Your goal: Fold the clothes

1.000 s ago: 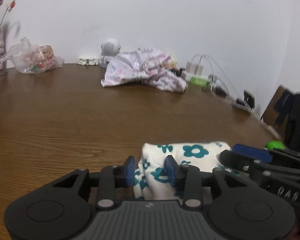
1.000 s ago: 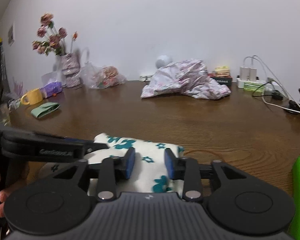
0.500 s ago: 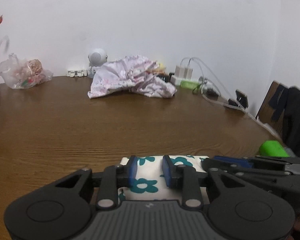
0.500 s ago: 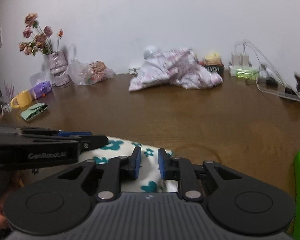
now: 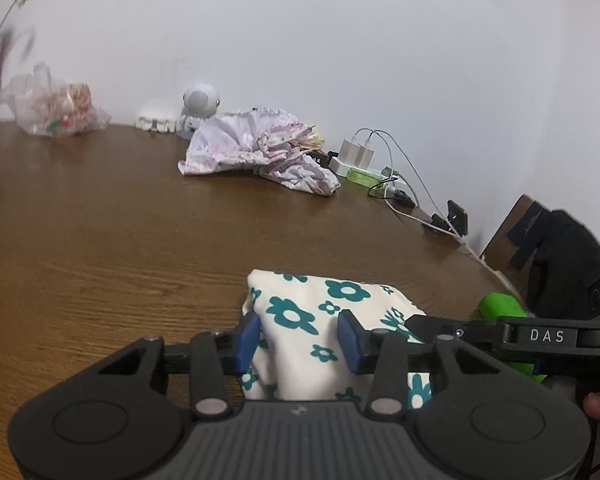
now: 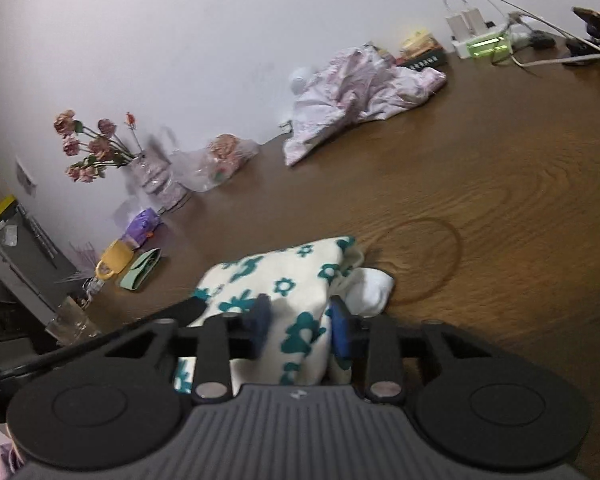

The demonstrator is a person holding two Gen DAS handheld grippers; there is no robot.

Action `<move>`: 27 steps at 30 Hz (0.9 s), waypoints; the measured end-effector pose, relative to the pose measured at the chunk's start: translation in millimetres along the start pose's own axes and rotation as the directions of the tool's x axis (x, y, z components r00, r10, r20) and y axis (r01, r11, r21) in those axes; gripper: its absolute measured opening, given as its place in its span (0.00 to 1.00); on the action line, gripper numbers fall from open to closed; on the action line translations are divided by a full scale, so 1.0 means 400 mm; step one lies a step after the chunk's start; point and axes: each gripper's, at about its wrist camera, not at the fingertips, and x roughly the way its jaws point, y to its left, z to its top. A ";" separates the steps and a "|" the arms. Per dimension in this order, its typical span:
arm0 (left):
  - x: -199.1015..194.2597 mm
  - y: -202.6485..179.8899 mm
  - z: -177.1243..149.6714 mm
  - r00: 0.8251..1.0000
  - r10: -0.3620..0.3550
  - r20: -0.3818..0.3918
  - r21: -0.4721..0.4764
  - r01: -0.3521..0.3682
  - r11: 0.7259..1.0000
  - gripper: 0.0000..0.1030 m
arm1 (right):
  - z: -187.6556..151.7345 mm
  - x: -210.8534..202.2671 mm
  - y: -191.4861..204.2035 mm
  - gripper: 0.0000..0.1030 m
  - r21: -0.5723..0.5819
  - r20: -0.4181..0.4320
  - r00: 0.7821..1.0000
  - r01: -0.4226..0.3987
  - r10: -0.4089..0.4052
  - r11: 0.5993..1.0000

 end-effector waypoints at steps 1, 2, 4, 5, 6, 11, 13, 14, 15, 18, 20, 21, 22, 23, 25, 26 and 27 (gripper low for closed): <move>-0.004 0.010 0.001 1.000 -0.013 0.001 -0.025 0.013 1.000 0.41 | 0.000 -0.002 -0.001 0.29 0.005 0.001 1.000 0.002 -0.002 1.000; -0.015 0.019 0.002 1.000 -0.020 0.003 -0.043 0.020 0.999 0.44 | 0.000 -0.009 0.000 0.34 0.012 0.009 1.000 0.006 -0.006 1.000; -0.036 0.037 0.004 0.999 -0.033 0.006 -0.079 0.034 0.996 0.49 | -0.002 -0.026 0.005 0.60 0.009 0.016 1.000 0.014 -0.014 1.000; -0.047 0.046 0.005 0.999 -0.041 0.007 -0.096 0.042 0.994 0.53 | -0.003 -0.034 0.010 0.72 -0.003 0.015 1.000 0.017 -0.017 1.000; -0.058 0.050 0.004 0.998 -0.059 0.006 -0.104 0.059 0.993 0.58 | -0.003 -0.042 0.015 0.77 -0.015 0.014 1.000 0.020 -0.020 1.000; -0.050 0.062 -0.002 0.985 -0.154 -0.076 -0.155 0.141 0.978 0.65 | -0.011 -0.030 0.014 0.79 0.024 -0.031 0.999 -0.027 0.028 0.999; -0.027 0.061 -0.008 0.985 -0.135 -0.104 -0.167 0.116 0.979 0.65 | -0.014 -0.011 0.008 0.77 0.045 -0.047 0.999 -0.015 0.017 0.999; -0.023 0.063 -0.008 0.983 -0.149 -0.102 -0.170 0.130 0.977 0.59 | -0.016 -0.003 0.004 0.72 0.055 -0.050 0.999 -0.015 0.018 0.998; -0.022 0.064 -0.004 0.980 -0.172 -0.103 -0.167 0.154 0.974 0.51 | -0.014 -0.001 0.002 0.67 0.065 -0.051 0.998 -0.017 0.021 0.998; -0.002 0.060 0.016 0.968 -0.213 -0.132 -0.160 0.191 0.968 0.48 | 0.019 0.010 0.005 0.53 0.081 -0.095 0.995 0.001 0.007 0.997; 0.025 0.057 0.034 0.963 -0.218 -0.159 -0.160 0.193 0.968 0.48 | 0.049 0.019 0.012 0.48 0.076 -0.135 0.991 0.028 -0.018 0.997; 0.038 0.055 0.041 0.961 -0.217 -0.169 -0.160 0.191 0.969 0.48 | 0.063 0.024 0.016 0.45 0.074 -0.154 0.988 0.042 -0.030 0.996; 0.053 0.050 0.047 0.960 -0.215 -0.177 -0.156 0.189 0.970 0.48 | 0.078 0.028 0.019 0.44 0.071 -0.173 0.984 0.055 -0.042 0.996; 0.066 0.046 0.053 0.960 -0.214 -0.182 -0.146 0.188 0.971 0.48 | 0.092 0.037 0.022 0.42 0.054 -0.182 0.981 0.074 -0.063 0.996; 0.099 0.037 0.064 0.960 -0.209 -0.185 -0.128 0.187 0.974 0.48 | 0.115 0.055 0.017 0.42 0.017 -0.182 0.979 0.101 -0.096 0.995; 0.120 0.035 0.072 0.961 -0.205 -0.183 -0.121 0.185 0.975 0.50 | 0.126 0.065 0.012 0.42 0.002 -0.179 0.978 0.113 -0.111 0.994; 0.133 0.034 0.079 0.964 -0.200 -0.177 -0.118 0.181 0.976 0.53 | 0.127 0.065 0.015 0.45 -0.026 -0.184 0.976 0.110 -0.113 0.994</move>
